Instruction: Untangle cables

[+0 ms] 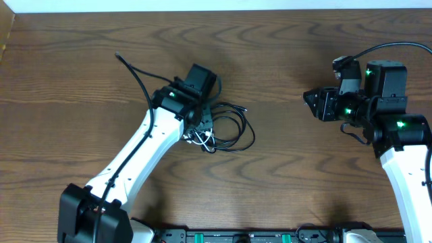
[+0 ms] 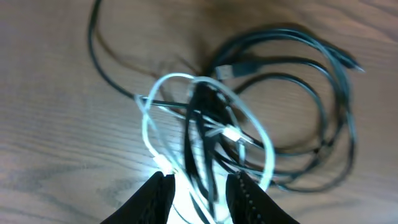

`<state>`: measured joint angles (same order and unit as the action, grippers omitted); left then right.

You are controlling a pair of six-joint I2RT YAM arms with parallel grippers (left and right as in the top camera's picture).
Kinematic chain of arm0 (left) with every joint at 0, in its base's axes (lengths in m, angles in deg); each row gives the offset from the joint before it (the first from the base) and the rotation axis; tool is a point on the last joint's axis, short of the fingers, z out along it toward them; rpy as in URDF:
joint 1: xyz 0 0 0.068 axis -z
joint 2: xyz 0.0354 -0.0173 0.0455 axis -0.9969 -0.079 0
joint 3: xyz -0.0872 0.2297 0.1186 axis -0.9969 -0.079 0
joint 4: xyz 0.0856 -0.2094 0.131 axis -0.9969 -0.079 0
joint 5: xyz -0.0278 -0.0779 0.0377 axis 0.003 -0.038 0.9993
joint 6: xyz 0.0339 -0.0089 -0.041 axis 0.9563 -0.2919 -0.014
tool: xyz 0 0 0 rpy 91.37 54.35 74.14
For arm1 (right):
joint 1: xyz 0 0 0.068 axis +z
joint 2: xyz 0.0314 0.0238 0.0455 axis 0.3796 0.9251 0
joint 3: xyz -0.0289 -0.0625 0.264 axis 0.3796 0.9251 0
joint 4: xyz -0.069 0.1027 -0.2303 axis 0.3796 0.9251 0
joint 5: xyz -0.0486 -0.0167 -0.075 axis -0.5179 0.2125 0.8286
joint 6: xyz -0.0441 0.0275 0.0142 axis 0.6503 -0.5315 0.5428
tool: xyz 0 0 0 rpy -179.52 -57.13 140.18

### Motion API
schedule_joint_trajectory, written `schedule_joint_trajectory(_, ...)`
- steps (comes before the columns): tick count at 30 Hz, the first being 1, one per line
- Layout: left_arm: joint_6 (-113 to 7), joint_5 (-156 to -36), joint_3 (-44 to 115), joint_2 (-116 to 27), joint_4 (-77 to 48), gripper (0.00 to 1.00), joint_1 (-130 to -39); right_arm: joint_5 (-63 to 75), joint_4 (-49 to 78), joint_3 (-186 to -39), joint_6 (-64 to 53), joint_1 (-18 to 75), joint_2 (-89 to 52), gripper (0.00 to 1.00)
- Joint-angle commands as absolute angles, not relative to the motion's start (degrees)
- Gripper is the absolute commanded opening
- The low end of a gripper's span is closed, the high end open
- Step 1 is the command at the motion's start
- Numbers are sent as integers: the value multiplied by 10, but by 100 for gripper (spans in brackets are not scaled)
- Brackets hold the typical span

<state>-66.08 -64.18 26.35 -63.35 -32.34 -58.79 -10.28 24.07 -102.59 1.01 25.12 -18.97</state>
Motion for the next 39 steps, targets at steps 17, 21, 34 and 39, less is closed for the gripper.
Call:
schedule_joint_trajectory(17,-749,-563,242,-667,-294,34,-601,-108,245,-1039,16,254,-189,43)
schedule_joint_trajectory(21,-749,-564,242,-696,-285,34,-601,-108,246,-1039,16,254,-189,43)
schedule_joint_trajectory(34,-746,-564,247,-697,-249,8,-602,-104,248,-1039,21,254,-189,44)
schedule_joint_trajectory(39,-699,-564,280,-661,-249,8,-602,-105,249,-1039,21,255,-189,44)
